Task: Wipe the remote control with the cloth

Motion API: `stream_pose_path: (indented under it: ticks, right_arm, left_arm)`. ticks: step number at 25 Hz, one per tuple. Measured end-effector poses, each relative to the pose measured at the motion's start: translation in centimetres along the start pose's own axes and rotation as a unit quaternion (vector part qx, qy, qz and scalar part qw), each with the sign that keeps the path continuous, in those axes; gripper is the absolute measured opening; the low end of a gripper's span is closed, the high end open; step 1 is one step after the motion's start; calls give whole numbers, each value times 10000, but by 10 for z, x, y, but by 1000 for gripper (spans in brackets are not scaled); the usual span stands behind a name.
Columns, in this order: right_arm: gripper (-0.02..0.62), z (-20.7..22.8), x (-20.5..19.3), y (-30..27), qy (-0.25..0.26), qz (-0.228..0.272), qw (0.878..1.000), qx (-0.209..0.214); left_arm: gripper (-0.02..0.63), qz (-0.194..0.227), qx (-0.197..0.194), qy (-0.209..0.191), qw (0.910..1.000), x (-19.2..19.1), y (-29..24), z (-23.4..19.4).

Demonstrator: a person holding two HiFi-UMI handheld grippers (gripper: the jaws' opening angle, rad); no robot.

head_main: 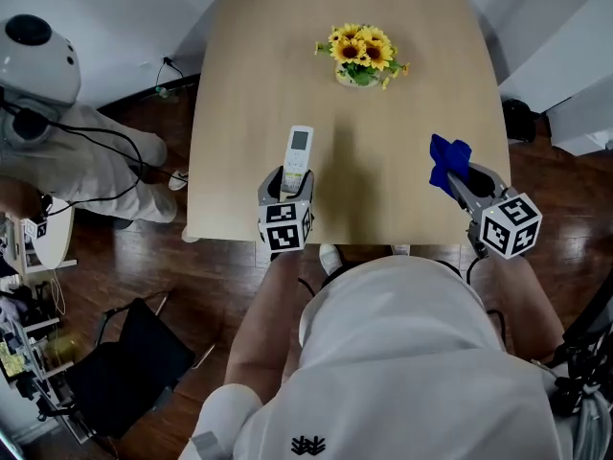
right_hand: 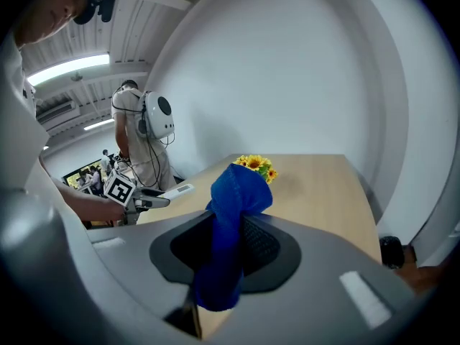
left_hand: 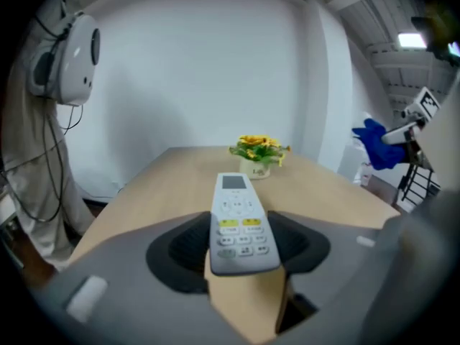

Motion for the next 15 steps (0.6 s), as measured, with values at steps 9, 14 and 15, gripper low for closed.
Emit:
stream_pose_path:
  ticks: [9, 14, 15]
  right_arm:
    - [92, -13, -10, 17, -62, -188, 9997, -132]
    - [92, -24, -11, 24, -11, -280, 9994, -194]
    - [92, -26, -11, 22, -5, -294, 9994, -197]
  left_arm:
    - [268, -499, 627, 426, 9959, -43, -22, -48]
    - [268, -710, 570, 468, 9947, -57, -32, -53]
    - [268, -751, 559, 477, 9945, -60, -34, -54]
Point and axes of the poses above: the fingertips, and each gripper's own axes: y backward along the fingers, z to its right, x out of its top, the point moved 10 cm from there along y, backward along the fingers, and after that the axes turned 2 degrees about -x, right-handed, at the moved point
